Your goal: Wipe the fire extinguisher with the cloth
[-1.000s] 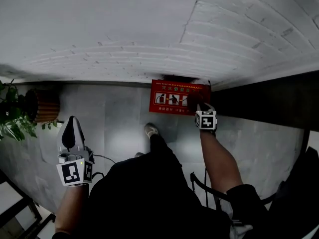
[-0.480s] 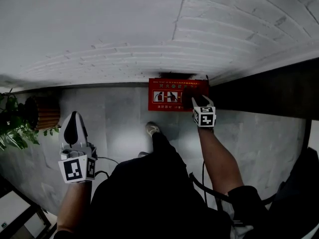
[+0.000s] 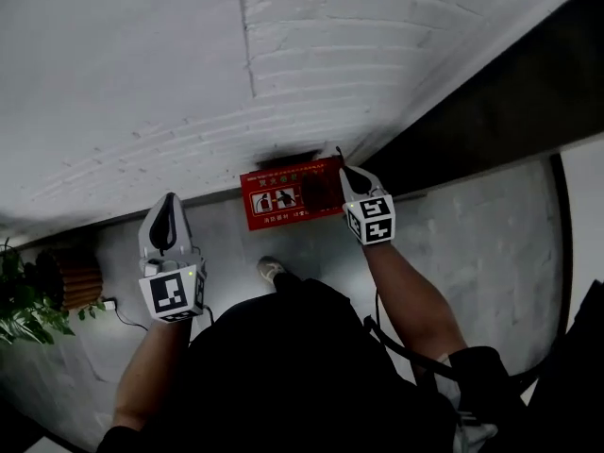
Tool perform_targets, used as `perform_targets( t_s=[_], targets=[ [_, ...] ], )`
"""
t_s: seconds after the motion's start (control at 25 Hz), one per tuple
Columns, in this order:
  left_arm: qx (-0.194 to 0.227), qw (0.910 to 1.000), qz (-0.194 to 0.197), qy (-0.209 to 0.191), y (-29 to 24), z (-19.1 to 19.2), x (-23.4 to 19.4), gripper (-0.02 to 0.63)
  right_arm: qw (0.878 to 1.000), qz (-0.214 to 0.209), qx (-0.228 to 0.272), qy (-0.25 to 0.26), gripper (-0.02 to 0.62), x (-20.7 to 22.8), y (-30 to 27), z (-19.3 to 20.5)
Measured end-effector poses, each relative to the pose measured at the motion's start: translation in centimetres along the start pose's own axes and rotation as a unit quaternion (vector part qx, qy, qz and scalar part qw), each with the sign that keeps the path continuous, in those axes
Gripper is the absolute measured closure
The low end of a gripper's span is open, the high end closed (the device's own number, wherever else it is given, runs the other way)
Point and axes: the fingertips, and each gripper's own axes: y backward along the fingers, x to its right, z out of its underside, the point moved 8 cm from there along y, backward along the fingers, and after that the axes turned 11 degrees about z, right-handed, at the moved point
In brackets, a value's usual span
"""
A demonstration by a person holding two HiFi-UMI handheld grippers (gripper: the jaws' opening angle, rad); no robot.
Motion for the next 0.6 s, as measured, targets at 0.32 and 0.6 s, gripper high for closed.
perform_targets(
  t_s=[0.32,0.6],
  targets=[
    [0.04,0.9976,0.051,-0.024,-0.1,-1.8,3.2,0.606,0.999,0.037,0.029,-0.006,0.594,1.1,4.7,-0.4],
    [0.071,0.9933,0.091,0.007,2.1,-2.5,5.8,0.606,0.997,0.063,0.052,-0.008,0.594,0.1,10.4,-2.7]
  ],
)
